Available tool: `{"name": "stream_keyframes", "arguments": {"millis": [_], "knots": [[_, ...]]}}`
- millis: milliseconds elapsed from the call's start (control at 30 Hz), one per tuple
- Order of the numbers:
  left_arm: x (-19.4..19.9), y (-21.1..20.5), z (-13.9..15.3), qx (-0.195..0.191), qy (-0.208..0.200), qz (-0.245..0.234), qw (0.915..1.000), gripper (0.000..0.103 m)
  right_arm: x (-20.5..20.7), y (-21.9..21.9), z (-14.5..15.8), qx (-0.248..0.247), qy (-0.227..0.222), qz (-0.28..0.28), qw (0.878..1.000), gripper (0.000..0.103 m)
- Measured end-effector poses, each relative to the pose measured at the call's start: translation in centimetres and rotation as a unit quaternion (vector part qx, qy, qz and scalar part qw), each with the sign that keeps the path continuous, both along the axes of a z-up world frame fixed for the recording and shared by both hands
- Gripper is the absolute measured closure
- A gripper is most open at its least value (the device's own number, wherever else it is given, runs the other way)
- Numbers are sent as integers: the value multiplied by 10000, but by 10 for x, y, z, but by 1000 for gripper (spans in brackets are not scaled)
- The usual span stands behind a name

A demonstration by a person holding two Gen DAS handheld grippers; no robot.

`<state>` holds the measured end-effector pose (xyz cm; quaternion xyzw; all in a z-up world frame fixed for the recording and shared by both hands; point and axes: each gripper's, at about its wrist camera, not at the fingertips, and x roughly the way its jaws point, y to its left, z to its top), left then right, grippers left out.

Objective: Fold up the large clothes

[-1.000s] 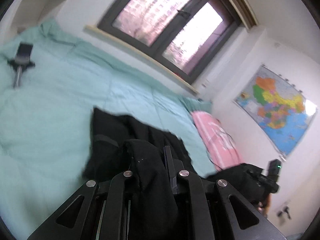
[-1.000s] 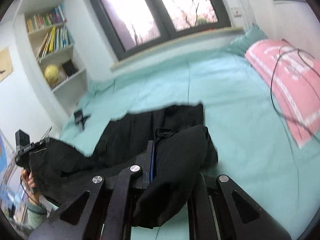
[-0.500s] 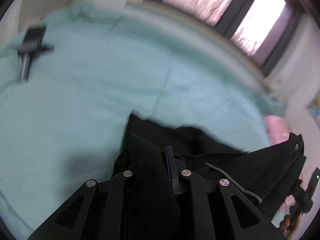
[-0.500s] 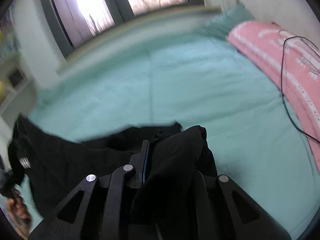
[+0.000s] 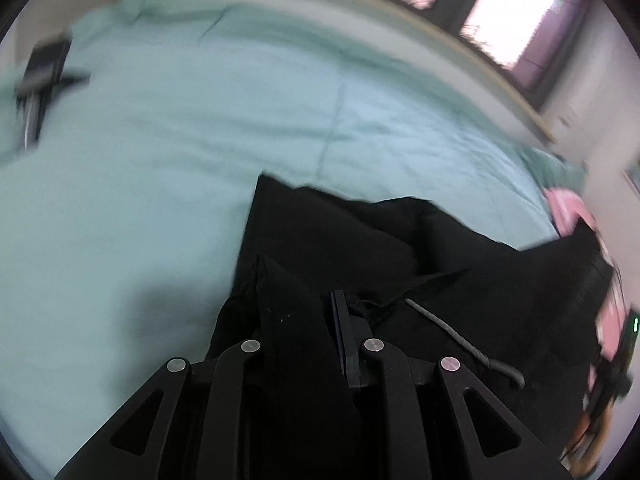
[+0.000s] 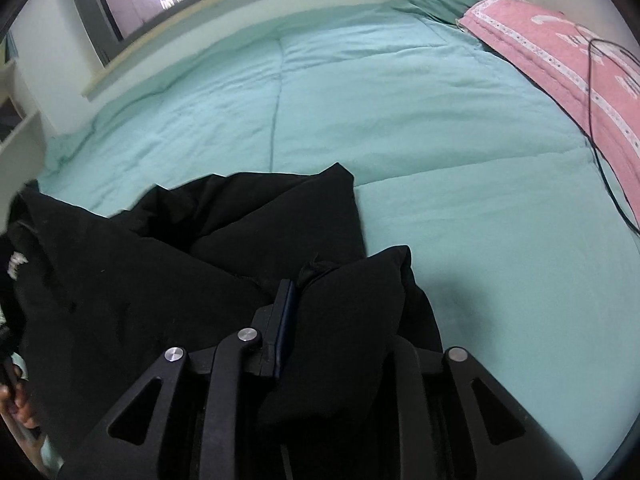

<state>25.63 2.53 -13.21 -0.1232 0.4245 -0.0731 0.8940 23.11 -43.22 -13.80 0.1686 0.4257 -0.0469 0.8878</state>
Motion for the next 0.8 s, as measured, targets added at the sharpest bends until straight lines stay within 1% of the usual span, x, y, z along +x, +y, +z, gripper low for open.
{"name": "stream_keyframes", "arguments": {"millis": [33, 67, 100, 133, 167, 200, 233, 267, 300, 333, 367, 400, 467, 567, 600, 633, 700, 733, 767, 800], "knots": [[-11, 4, 10, 33, -110, -112, 9999, 83, -9, -3, 7, 114, -83, 55, 9999, 73], [-22, 10, 20, 15, -218, -235, 9995, 82, -20, -6, 17, 244, -213, 170, 9993, 69], [-35, 20, 33, -138, -298, -399, 9987, 79, -25, -5, 24, 320, -301, 235, 9988, 61], [-43, 30, 41, -371, -299, -539, 9974, 73, -39, -10, 34, 466, -455, 306, 9974, 56], [-51, 43, 48, -807, -280, -764, 9934, 67, -48, -13, 41, 561, -562, 330, 9963, 43], [-62, 60, 55, -1530, -343, -1077, 9817, 61, -62, -19, 51, 664, -726, 335, 9946, 30], [-70, 73, 59, -2131, -435, -1307, 9673, 55, -71, -22, 58, 704, -843, 321, 9934, 26], [-78, 88, 65, -2725, -535, -1507, 9488, 51, -82, -27, 65, 714, -963, 292, 9924, 24], [-84, 100, 70, -3026, -636, -1565, 9380, 40, -88, -29, 69, 703, -1009, 295, 9920, 24], [-92, 113, 78, -3137, -806, -1447, 9350, 31, -92, -29, 72, 656, -1035, 316, 9920, 24], [-99, 122, 85, -2998, -972, -1216, 9412, 28, -95, -27, 75, 581, -1031, 339, 9924, 24], [-103, 127, 92, -2676, -1138, -996, 9516, 26, -94, -24, 77, 407, -991, 379, 9935, 24], [-103, 129, 97, -2197, -1230, -776, 9647, 26, -89, -19, 76, 134, -905, 376, 9951, 24], [-86, 120, 88, -1784, -969, -715, 9766, 26, -77, -15, 74, 17, -876, 477, 9950, 24], [-76, 112, 82, -1483, -861, -697, 9827, 26, -72, -16, 73, -42, -876, 486, 9950, 24], [-72, 107, 80, -1209, -833, -708, 9866, 26, -67, -17, 72, -80, -870, 474, 9950, 24], [-56, 91, 70, -711, -788, -850, 9907, 26, -57, -24, 70, -94, -859, 464, 9952, 24], [-41, 83, 63, -582, -694, -939, 9915, 26, -49, -28, 67, -89, -843, 498, 9952, 24], [-33, 80, 59, -579, -608, -1001, 9914, 26, -45, -29, 67, -95, -837, 528, 9950, 24], [-17, 75, 52, -683, -451, -1095, 9906, 26, -37, -32, 67, -108, -839, 572, 9948, 24]]}}
